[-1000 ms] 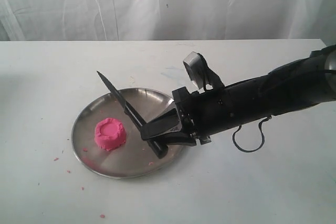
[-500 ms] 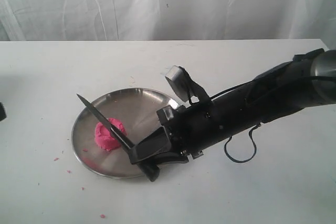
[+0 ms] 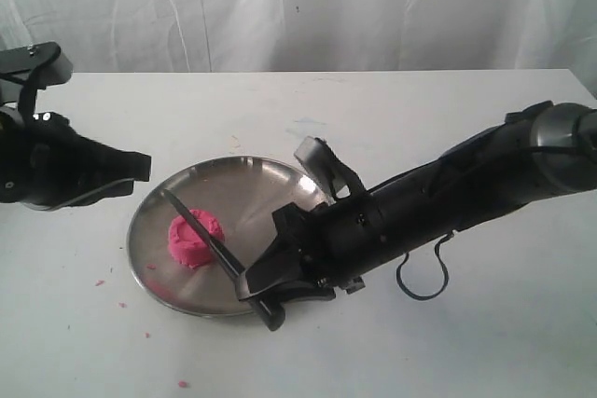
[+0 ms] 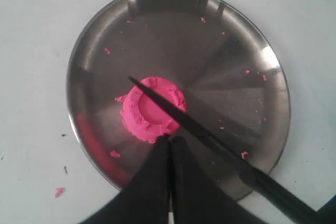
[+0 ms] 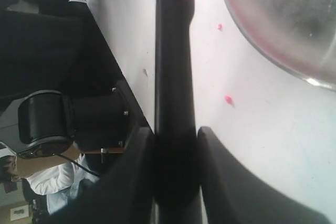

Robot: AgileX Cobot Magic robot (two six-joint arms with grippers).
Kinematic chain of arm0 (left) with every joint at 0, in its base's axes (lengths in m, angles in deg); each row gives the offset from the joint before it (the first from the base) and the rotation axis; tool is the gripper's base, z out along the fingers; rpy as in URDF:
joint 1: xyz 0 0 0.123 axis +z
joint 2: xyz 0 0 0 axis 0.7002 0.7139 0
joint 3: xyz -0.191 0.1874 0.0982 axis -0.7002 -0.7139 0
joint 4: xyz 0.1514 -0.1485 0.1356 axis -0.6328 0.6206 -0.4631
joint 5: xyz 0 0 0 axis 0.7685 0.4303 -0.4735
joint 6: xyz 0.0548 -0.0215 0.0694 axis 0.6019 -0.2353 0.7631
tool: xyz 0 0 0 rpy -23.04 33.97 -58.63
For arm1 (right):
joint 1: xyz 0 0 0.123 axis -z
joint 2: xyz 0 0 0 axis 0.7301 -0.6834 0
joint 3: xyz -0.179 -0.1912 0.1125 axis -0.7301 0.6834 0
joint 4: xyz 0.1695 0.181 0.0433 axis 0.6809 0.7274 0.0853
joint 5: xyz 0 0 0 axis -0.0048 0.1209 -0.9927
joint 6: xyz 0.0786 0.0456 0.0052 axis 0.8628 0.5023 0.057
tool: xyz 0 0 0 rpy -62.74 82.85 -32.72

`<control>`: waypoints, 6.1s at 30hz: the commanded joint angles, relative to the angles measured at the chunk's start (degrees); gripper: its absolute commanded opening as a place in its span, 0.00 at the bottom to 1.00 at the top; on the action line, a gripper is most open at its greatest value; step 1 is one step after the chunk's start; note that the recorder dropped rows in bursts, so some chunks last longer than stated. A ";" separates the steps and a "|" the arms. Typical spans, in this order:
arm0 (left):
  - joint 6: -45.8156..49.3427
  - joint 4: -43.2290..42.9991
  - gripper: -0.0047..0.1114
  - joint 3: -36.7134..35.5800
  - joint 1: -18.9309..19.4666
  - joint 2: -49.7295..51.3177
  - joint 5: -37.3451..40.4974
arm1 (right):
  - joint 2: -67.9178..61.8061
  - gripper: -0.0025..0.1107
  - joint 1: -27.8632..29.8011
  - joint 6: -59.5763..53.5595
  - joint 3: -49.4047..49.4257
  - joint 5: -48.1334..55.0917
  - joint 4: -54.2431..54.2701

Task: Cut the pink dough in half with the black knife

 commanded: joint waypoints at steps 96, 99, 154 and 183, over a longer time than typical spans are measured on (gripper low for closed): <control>-9.25 39.61 0.43 -5.01 -8.78 2.11 -22.13 | 28.94 0.02 -28.03 58.12 0.06 -34.72 -102.04; -9.25 39.61 0.43 -5.01 -8.78 2.11 -22.13 | 28.94 0.02 -28.03 58.12 0.06 -35.05 -102.04; -13.03 33.17 0.43 -0.10 -8.91 0.71 -13.21 | 29.15 0.02 -28.03 60.24 -5.84 -40.90 -112.49; -23.84 35.02 0.23 -0.10 -8.91 10.97 -23.00 | 30.32 0.02 -34.32 56.81 -6.51 -41.69 -115.41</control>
